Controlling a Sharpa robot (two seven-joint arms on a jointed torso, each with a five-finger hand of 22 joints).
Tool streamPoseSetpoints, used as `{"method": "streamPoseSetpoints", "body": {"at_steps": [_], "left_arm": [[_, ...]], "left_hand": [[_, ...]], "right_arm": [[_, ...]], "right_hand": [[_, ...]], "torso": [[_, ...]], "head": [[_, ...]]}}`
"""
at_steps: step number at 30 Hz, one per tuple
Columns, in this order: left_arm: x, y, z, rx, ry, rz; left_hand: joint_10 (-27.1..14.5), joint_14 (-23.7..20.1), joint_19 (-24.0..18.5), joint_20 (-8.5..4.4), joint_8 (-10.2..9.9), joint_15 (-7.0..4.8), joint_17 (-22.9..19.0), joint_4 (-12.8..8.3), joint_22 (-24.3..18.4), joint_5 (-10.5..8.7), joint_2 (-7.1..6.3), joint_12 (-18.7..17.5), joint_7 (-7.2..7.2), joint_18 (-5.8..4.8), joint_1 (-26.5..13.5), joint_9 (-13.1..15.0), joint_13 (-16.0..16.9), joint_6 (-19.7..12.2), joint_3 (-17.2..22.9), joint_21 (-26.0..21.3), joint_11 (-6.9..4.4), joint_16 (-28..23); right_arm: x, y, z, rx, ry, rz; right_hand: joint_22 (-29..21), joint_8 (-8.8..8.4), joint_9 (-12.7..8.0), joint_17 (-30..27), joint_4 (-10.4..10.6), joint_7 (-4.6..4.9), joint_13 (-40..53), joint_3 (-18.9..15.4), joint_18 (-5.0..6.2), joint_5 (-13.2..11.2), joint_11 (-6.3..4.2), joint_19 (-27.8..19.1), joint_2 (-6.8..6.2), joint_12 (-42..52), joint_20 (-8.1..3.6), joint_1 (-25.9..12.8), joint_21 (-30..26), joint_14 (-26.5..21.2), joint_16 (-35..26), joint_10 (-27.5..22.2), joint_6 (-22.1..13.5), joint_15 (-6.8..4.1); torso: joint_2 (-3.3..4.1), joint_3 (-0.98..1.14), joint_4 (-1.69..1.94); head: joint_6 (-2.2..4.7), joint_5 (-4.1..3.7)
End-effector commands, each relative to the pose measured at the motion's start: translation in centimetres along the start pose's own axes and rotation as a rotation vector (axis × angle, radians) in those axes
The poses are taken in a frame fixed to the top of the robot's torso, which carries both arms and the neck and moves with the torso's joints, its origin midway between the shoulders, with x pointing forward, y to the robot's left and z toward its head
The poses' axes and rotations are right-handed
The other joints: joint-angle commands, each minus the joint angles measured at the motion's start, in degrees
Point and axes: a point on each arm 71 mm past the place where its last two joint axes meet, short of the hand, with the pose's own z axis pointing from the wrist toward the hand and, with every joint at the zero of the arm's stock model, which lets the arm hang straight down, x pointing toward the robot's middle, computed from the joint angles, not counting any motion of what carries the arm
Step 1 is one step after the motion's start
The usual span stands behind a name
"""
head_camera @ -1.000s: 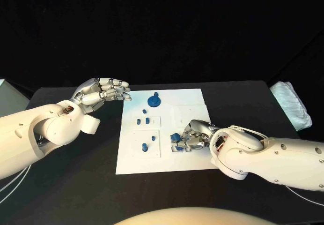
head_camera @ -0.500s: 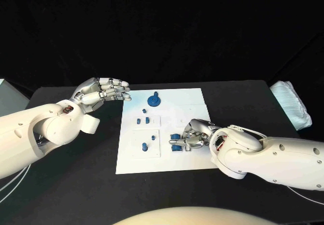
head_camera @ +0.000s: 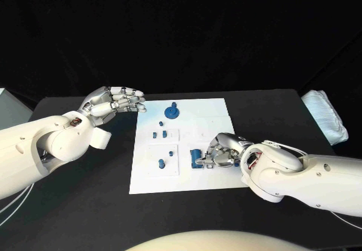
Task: Assemble the parts on the task board
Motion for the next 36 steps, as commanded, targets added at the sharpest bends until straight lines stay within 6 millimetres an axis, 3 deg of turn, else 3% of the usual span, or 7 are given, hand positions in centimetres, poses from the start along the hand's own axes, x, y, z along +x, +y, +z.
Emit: {"method": "streamPoseSetpoints", "body": {"at_steps": [1,3,7,10,15,22,36], "left_arm": [[0.2,-0.1,0.0,0.005,0.016,-0.003],[0.2,-0.1,0.0,0.005,0.016,-0.003],[0.2,-0.1,0.1,0.006,0.017,-0.003],[0.2,-0.1,0.1,0.009,0.018,-0.004],[0.2,-0.2,0.0,0.016,0.015,-0.003],[0.2,-0.2,0.0,0.023,0.013,-0.004],[0.3,-0.2,0.0,0.024,0.015,-0.006]], "left_hand": [[-0.47,-0.31,0.33,-0.02,-0.29,0.06,0.09,0.21,-0.08,0.18,-0.03,-0.21,0.02,0.67,-0.44,-0.08,0.08,-0.32,-0.13,-0.33,-0.09,0.00],[-0.47,-0.31,0.33,-0.02,-0.29,0.06,0.09,0.21,-0.08,0.18,-0.03,-0.21,0.02,0.67,-0.44,-0.08,0.08,-0.32,-0.13,-0.33,-0.09,0.00],[-0.47,-0.31,0.33,-0.02,-0.29,0.06,0.09,0.21,-0.08,0.18,-0.03,-0.21,0.02,0.67,-0.44,-0.08,0.08,-0.32,-0.13,-0.33,-0.09,0.00],[-0.48,-0.34,0.37,-0.02,-0.29,0.07,0.11,0.20,-0.10,0.18,0.01,-0.21,0.03,0.67,-0.40,-0.08,0.08,-0.31,-0.11,-0.36,-0.09,0.01],[-0.48,-0.34,0.40,-0.03,-0.29,0.06,0.12,0.21,-0.11,0.18,0.03,-0.21,0.03,0.68,-0.39,-0.08,0.08,-0.31,-0.11,-0.37,-0.09,0.02],[-0.47,-0.35,0.43,-0.03,-0.28,0.06,0.14,0.21,-0.12,0.17,0.03,-0.20,0.02,0.69,-0.38,-0.08,0.09,-0.30,-0.11,-0.38,-0.10,0.04],[-0.47,-0.35,0.43,-0.03,-0.28,0.06,0.14,0.21,-0.12,0.17,0.03,-0.20,0.02,0.69,-0.38,-0.08,0.09,-0.30,-0.11,-0.38,-0.10,0.04]], "right_arm": [[-0.1,0.4,-0.2,-0.070,-0.010,0.020],[-0.2,0.3,-0.3,-0.075,-0.015,0.027],[-0.7,-0.2,-0.5,-0.074,-0.052,0.050],[-1.5,-1.5,-1.1,-0.051,-0.099,0.088],[-3.4,-4.5,-2.2,0.000,-0.168,0.118],[-4.8,-7.6,-3.5,0.052,-0.214,0.090],[-3.4,-9.2,-3.9,0.111,-0.174,-0.024]], "right_hand": [[13.43,0.09,-0.10,10.73,-0.23,0.04,9.72,0.20,-0.89,-0.58,-0.11,4.48,-0.22,-0.23,0.19,1.86,0.28,5.18,0.25,1.65,-0.35,-0.11],[13.41,0.06,-0.26,10.67,-0.50,0.08,9.81,0.68,-0.89,-1.13,-0.08,4.46,-1.21,-0.22,0.20,5.49,0.24,5.16,0.21,1.67,-0.50,-0.10],[13.44,-0.02,-0.50,10.72,-0.21,0.15,9.79,1.84,-0.91,-2.60,-0.04,4.49,-1.50,-0.38,0.23,7.90,0.36,5.17,0.22,1.61,-0.51,-0.06],[13.42,-0.91,-1.09,10.62,-0.19,0.61,9.77,2.92,-0.90,-0.55,0.29,4.46,-1.66,-0.54,0.36,8.97,0.28,5.15,0.16,1.52,-1.61,0.16],[13.34,-2.45,-1.98,10.50,-0.28,1.38,9.97,3.67,-0.85,0.40,0.92,4.37,-2.34,-0.34,0.72,10.28,-0.06,5.12,0.10,1.58,-3.12,0.67],[13.27,-3.55,-2.59,10.44,-0.43,1.87,9.81,4.26,-0.80,0.58,1.39,4.28,-2.89,-0.74,1.10,11.58,-0.35,5.10,0.06,1.31,-3.72,1.10],[13.32,-3.38,-2.68,10.46,-0.04,1.74,9.82,4.17,-0.82,0.72,1.34,4.32,-3.44,-0.79,1.24,10.81,-0.15,5.09,0.06,1.28,-2.49,1.12]], "torso": [[-0.01,0.01,-0.03],[-0.03,0.03,-0.06],[-0.02,-0.03,0.02],[-0.05,-0.08,0.07],[-0.04,-0.15,0.01],[0.01,0.00,-0.16],[-0.10,-0.02,-0.04]], "head": [[0.01,0.02],[0.05,0.09],[0.14,-0.11],[0.16,-0.33],[0.42,-0.86],[0.57,-1.58],[0.72,-1.94]]}}
